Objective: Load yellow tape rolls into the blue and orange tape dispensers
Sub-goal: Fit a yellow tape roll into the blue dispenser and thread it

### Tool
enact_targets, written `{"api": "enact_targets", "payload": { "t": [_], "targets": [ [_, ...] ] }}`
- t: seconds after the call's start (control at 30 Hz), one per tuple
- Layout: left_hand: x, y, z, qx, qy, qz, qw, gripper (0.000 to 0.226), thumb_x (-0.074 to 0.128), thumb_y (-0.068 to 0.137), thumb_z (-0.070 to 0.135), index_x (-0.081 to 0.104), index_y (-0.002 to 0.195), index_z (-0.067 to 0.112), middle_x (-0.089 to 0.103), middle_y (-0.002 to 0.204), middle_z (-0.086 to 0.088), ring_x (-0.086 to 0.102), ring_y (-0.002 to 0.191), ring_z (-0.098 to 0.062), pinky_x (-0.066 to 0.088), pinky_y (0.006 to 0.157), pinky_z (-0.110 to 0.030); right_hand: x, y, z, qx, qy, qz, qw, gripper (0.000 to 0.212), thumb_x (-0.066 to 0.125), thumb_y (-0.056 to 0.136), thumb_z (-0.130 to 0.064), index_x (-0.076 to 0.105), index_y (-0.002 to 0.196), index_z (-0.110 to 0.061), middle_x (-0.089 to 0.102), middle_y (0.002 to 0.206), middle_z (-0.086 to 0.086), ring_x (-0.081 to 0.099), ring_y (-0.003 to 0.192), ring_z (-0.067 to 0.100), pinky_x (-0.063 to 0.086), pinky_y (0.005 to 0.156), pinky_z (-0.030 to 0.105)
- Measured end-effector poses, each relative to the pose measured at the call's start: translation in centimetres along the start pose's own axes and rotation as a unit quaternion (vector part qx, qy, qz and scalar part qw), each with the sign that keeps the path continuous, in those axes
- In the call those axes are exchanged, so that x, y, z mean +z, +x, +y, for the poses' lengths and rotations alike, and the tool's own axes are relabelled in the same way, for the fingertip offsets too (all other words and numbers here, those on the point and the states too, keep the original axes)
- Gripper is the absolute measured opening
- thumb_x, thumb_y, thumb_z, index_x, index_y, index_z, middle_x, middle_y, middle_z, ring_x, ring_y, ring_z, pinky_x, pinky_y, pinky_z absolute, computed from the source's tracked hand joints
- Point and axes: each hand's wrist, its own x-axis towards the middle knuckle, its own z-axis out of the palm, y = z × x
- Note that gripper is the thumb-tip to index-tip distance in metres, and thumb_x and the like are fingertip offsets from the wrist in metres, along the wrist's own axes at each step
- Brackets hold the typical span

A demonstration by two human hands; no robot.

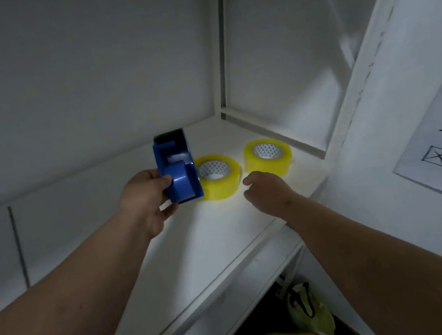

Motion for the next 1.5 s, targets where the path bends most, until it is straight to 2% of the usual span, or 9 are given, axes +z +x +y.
{"api": "enact_targets", "payload": {
  "t": [0.13, 0.27, 0.4, 0.53, 0.67, 0.77, 0.93, 1.3, 1.5],
  "targets": [
    [-0.6, 1.0, -0.5, 0.004, -0.009, 0.084, 0.996, 0.014, 0.051, 0.096, 0.006, 0.057, 0.089, 0.017, 0.065, 0.093, -0.003, 0.061, 0.078, -0.017, 0.044, 0.067, -0.029, 1.4, 3.3, -1.0, -0.108, -0.099, 0.035, 0.989, 0.046, 0.054, 0.083, -0.021, 0.053, 0.129, -0.019, 0.053, 0.128, 0.012, 0.048, 0.119, 0.032, 0.043, 0.098, 0.041],
    [-0.7, 1.0, -1.2, 0.004, -0.034, 0.119, 0.992, 0.012, 0.052, 0.097, 0.006, 0.059, 0.092, 0.015, 0.067, 0.094, -0.004, 0.063, 0.08, -0.017, 0.045, 0.062, -0.027, 1.9, 5.7, -1.8, -0.198, -0.195, 0.012, 0.961, 0.052, 0.053, 0.084, -0.026, 0.043, 0.134, -0.015, 0.047, 0.139, 0.008, 0.039, 0.129, 0.028, 0.033, 0.105, 0.04],
    [-0.7, 0.4, -2.0, 0.002, -0.05, 0.139, 0.989, 0.011, 0.052, 0.096, 0.006, 0.06, 0.102, 0.011, 0.068, 0.097, -0.006, 0.065, 0.081, -0.018, 0.046, 0.061, -0.026, 3.2, 7.2, -2.0, -0.185, -0.263, -0.077, 0.944, 0.062, 0.047, 0.088, -0.039, 0.028, 0.144, -0.02, 0.036, 0.148, 0.007, 0.025, 0.139, 0.025, 0.011, 0.113, 0.05],
    [-1.4, -0.3, -2.3, 0.005, -0.054, 0.162, 0.985, 0.014, 0.051, 0.096, 0.005, 0.059, 0.106, 0.01, 0.068, 0.096, -0.006, 0.064, 0.08, -0.018, 0.045, 0.061, -0.026, 3.7, 7.5, -2.5, -0.184, -0.272, -0.054, 0.943, 0.052, 0.047, 0.087, -0.045, 0.041, 0.135, -0.025, 0.046, 0.139, 0.004, 0.033, 0.133, 0.025, 0.016, 0.108, 0.052],
    [-3.0, -1.4, -2.2, 0.012, -0.064, 0.188, 0.98, 0.013, 0.05, 0.096, 0.004, 0.06, 0.1, 0.012, 0.067, 0.098, -0.007, 0.064, 0.083, -0.019, 0.046, 0.063, -0.027, 3.5, 6.9, -3.7, -0.168, -0.163, -0.06, 0.97, 0.049, 0.052, 0.088, -0.039, 0.046, 0.133, -0.02, 0.051, 0.137, 0.006, 0.043, 0.128, 0.027, 0.029, 0.104, 0.043],
    [-4.5, -2.3, -2.0, 0.01, -0.083, 0.203, 0.976, 0.013, 0.05, 0.096, 0.003, 0.059, 0.1, 0.012, 0.067, 0.098, -0.007, 0.063, 0.085, -0.019, 0.046, 0.066, -0.028, 2.5, 5.5, -5.4, -0.15, 0.021, -0.082, 0.985, 0.047, 0.057, 0.089, -0.029, 0.05, 0.131, -0.01, 0.052, 0.135, 0.014, 0.048, 0.123, 0.031, 0.04, 0.101, 0.039],
    [-7.8, -4.4, -0.8, 0.019, -0.101, 0.2, 0.974, 0.014, 0.05, 0.096, 0.002, 0.059, 0.096, 0.013, 0.067, 0.099, -0.008, 0.063, 0.086, -0.02, 0.046, 0.066, -0.029, 1.2, 0.9, -9.6, -0.083, 0.317, -0.143, 0.934, 0.002, 0.06, 0.09, -0.019, 0.059, 0.089, -0.018, 0.063, 0.1, 0.013, 0.061, 0.088, 0.03, 0.052, 0.08, 0.051],
    [-22.3, -12.5, 1.8, 0.07, -0.067, 0.193, 0.976, 0.013, 0.048, 0.097, 0.003, 0.057, 0.104, 0.01, 0.064, 0.089, -0.005, 0.059, 0.074, -0.017, 0.044, 0.061, -0.025, 8.0, -11.2, -22.6, -0.102, 0.496, -0.233, 0.83, 0.013, 0.052, 0.093, -0.005, 0.058, 0.104, -0.007, 0.063, 0.106, 0.015, 0.06, 0.096, 0.028, 0.044, 0.092, 0.045],
    [-28.1, -17.2, 1.0, 0.061, -0.061, 0.212, 0.973, 0.017, 0.048, 0.097, 0.004, 0.058, 0.089, 0.015, 0.064, 0.088, -0.006, 0.058, 0.072, -0.017, 0.044, 0.062, -0.026, 11.2, -17.1, -27.6, -0.148, 0.507, -0.277, 0.802, 0.011, 0.051, 0.092, 0.0, 0.056, 0.099, -0.008, 0.064, 0.096, 0.009, 0.06, 0.085, 0.02, 0.047, 0.078, 0.032]
  ]
}}
